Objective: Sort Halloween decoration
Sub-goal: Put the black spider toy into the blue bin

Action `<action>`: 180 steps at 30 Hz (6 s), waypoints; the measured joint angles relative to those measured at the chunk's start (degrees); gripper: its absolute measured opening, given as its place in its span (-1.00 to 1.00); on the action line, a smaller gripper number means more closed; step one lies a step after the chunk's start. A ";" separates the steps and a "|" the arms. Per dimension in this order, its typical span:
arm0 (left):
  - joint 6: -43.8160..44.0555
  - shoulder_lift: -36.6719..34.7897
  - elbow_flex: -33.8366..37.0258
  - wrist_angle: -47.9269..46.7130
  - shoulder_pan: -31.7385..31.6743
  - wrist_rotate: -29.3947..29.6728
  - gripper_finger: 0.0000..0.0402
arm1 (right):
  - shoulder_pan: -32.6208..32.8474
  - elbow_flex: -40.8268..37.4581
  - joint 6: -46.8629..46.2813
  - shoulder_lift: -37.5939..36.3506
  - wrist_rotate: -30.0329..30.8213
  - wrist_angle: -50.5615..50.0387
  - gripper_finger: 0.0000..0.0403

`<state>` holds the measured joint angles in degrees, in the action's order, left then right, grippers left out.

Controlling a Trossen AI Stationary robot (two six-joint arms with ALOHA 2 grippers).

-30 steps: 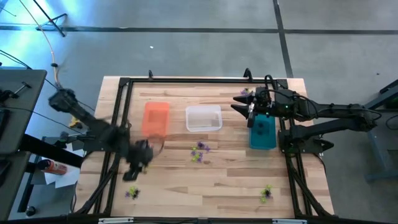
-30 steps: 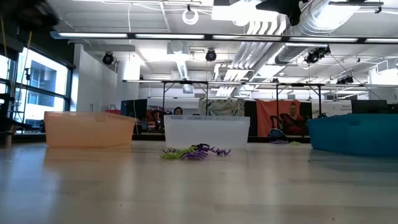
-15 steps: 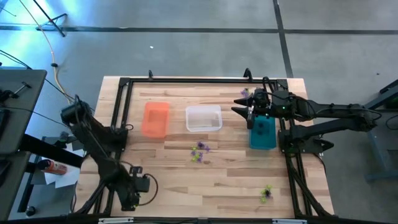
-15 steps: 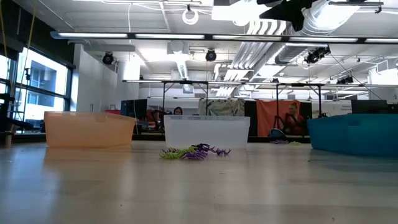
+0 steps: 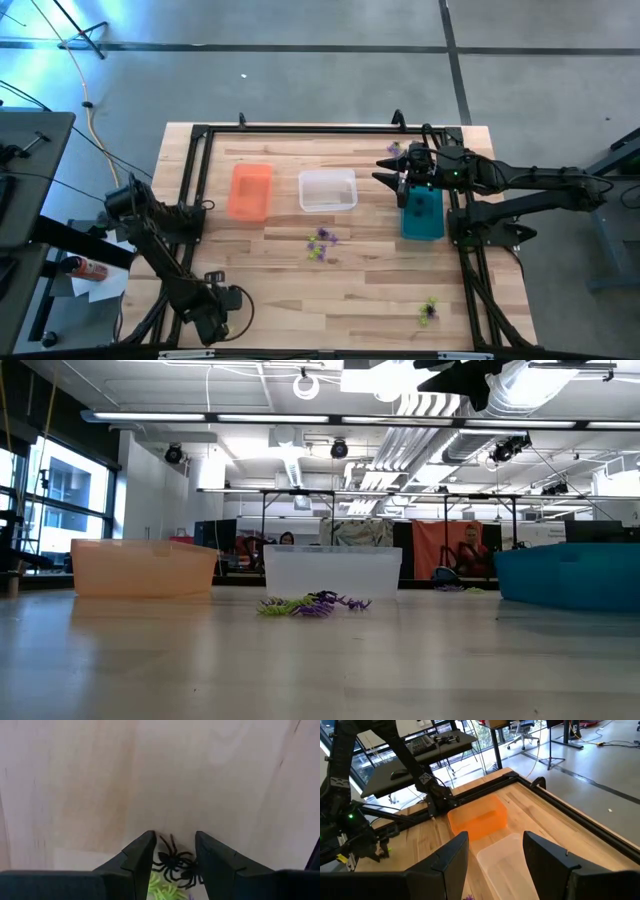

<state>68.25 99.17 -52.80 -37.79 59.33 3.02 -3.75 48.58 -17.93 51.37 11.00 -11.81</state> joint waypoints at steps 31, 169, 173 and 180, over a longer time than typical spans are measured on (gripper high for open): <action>-17.82 -31.61 0.44 -3.43 -20.58 18.75 -1.00 | 0.00 0.00 -1.41 0.00 0.00 -2.97 -0.09; -48.32 -46.44 15.74 45.40 -64.17 19.73 -0.12 | -13.99 -11.19 -35.71 6.68 -9.57 -45.46 -1.00; -48.37 -46.44 15.74 45.41 -64.17 19.72 -0.12 | -14.63 -17.79 -39.53 6.75 -12.20 -38.77 -1.00; -48.37 -46.44 15.74 45.40 -64.17 19.70 -0.12 | -14.64 -21.44 -42.66 6.75 -13.03 -33.11 -1.00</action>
<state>19.88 52.73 -37.06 7.61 -4.84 22.72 -18.39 27.14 -60.60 58.13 -2.02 -44.92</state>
